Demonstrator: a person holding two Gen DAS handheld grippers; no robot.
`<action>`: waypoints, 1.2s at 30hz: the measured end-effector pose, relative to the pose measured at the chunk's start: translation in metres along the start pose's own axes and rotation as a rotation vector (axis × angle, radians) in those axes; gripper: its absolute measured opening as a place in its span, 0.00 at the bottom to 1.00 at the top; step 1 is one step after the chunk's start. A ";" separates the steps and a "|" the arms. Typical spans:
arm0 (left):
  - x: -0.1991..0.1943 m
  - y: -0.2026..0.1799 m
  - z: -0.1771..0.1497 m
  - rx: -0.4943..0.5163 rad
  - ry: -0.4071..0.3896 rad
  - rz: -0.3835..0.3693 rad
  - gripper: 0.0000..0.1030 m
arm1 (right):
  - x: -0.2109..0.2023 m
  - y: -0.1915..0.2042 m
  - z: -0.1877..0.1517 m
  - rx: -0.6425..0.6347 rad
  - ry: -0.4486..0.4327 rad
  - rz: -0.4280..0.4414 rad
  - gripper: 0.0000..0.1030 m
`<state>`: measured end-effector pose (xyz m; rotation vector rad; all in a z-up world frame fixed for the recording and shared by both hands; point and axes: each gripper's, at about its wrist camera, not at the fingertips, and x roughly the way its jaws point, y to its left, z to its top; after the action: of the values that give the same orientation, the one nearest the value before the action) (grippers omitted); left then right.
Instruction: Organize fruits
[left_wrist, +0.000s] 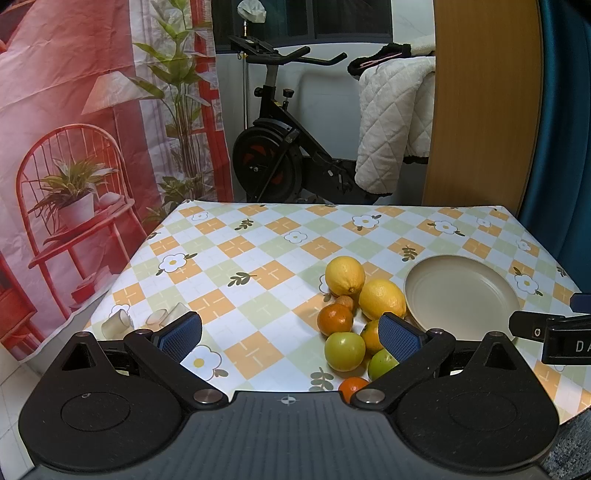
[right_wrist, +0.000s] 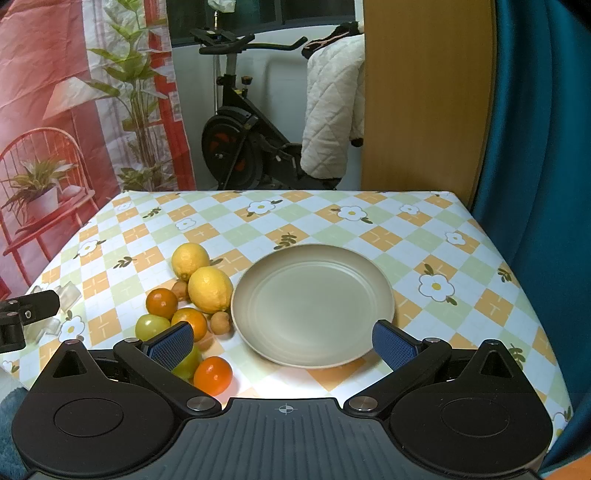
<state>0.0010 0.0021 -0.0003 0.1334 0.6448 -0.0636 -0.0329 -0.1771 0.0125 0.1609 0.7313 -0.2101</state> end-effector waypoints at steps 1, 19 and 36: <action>0.000 0.000 0.000 0.000 0.000 0.001 1.00 | 0.000 0.000 0.001 -0.001 0.000 0.000 1.00; 0.011 0.001 -0.001 -0.013 0.015 0.017 1.00 | 0.007 -0.004 -0.005 0.020 0.004 0.024 1.00; 0.034 0.028 -0.013 -0.146 -0.024 -0.017 0.98 | 0.036 -0.006 -0.014 0.043 -0.096 0.214 1.00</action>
<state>0.0234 0.0316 -0.0284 -0.0135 0.6248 -0.0340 -0.0179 -0.1848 -0.0226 0.2670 0.6098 -0.0298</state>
